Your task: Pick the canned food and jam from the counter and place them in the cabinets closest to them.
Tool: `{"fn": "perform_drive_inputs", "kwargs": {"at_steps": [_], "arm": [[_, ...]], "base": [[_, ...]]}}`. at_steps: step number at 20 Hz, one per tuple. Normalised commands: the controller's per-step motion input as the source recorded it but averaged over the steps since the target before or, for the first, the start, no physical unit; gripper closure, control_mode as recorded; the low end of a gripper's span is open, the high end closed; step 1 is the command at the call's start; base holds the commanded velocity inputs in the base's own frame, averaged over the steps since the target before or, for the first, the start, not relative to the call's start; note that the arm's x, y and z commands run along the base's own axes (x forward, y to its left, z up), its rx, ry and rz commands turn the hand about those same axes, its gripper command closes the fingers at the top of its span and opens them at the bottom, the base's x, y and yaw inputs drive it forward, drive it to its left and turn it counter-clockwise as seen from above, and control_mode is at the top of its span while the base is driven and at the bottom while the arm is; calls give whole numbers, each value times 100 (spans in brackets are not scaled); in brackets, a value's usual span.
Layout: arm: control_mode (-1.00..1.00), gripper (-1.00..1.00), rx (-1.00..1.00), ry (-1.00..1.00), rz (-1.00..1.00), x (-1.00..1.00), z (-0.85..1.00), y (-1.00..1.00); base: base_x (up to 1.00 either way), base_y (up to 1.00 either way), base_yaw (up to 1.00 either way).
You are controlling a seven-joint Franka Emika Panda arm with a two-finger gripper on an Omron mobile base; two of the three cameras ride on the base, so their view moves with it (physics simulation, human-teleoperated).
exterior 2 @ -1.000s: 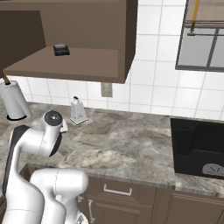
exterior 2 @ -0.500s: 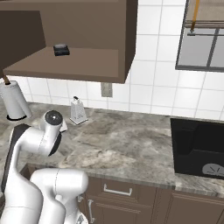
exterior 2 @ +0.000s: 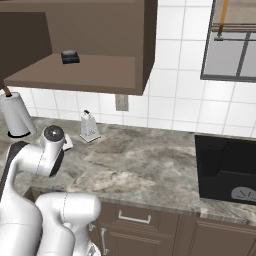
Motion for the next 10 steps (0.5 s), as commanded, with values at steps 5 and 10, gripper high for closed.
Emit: {"fn": "perform_drive_inputs", "kwargs": {"at_steps": [5, 10], "arm": [[-100, -100, -8, 0, -3, 19, -13, 19], [-100, -100, -7, 0, -3, 17, -15, 16]], "base": [[0, 0, 0], [0, 0, 0]]}}
